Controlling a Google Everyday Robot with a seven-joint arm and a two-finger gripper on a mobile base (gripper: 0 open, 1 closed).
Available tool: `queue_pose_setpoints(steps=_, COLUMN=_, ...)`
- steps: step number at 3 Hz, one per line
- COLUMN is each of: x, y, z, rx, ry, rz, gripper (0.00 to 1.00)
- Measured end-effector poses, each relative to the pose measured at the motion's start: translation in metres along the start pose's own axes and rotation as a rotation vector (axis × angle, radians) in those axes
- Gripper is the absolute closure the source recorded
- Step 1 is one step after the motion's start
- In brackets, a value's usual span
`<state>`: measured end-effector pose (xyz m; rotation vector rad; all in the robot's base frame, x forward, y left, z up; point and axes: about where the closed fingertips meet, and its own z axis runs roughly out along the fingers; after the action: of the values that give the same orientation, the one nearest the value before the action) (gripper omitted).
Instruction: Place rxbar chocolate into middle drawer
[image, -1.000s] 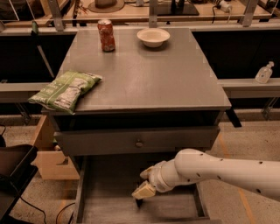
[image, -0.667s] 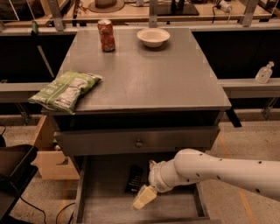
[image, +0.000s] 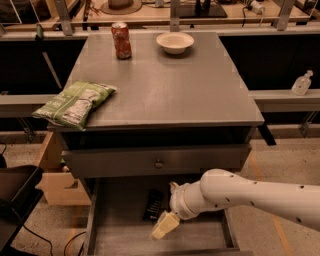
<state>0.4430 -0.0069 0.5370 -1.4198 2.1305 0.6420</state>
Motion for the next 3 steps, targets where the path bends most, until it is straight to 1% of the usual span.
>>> queue_pose_setpoints(steps=1, x=-0.027, y=0.018, z=-0.033, rx=-0.002, ry=-0.046, rz=-0.054, gripper=0.00)
queue_pose_setpoints(steps=2, x=-0.073, y=0.047, z=-0.087, rx=-0.042, ry=-0.195, rz=-0.107, gripper=0.00)
queue_pose_setpoints(steps=3, x=-0.104, y=0.069, z=-0.146, rx=-0.086, ry=-0.383, rz=-0.156, gripper=0.00)
